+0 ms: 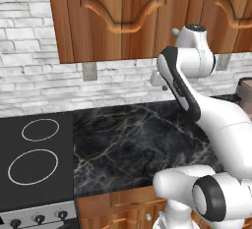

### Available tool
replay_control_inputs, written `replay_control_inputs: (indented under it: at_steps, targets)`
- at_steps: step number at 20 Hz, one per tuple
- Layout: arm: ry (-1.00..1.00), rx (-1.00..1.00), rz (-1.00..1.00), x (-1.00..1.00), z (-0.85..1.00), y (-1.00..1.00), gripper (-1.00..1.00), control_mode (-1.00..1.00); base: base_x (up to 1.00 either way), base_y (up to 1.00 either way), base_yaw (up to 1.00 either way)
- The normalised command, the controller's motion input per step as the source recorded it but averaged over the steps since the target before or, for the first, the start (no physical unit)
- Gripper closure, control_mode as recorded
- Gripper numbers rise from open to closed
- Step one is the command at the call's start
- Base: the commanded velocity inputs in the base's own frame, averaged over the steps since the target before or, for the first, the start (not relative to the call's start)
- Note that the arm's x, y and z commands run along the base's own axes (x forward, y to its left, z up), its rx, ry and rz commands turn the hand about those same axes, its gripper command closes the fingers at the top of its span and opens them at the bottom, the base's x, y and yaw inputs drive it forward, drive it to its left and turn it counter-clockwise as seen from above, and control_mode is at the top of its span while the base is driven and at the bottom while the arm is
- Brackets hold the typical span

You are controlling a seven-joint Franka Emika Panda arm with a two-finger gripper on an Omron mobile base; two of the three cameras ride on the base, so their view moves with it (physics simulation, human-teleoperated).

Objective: Navigate to the stand mixer.

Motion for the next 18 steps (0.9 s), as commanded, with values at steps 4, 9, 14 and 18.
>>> replay_control_inputs:
  at_steps: [4,9,14,18]
  targets:
    - [-0.03,-0.02,0.0,-0.43,0.0,0.07,-1.0,-1.0,0.0,0.0,0.0]
    - [-0.13,-0.03,0.0,-0.95,0.0,0.16,-1.0,-1.0,0.0,0.0,0.0]
    - [-0.06,0.0,-0.01,-0.82,0.16,0.03,-1.0,-1.0,0.0,0.0,0.0]
    - [-0.09,0.0,0.0,-0.7,0.38,0.0,-1.0,-1.0,0.0,0.0,0.0]
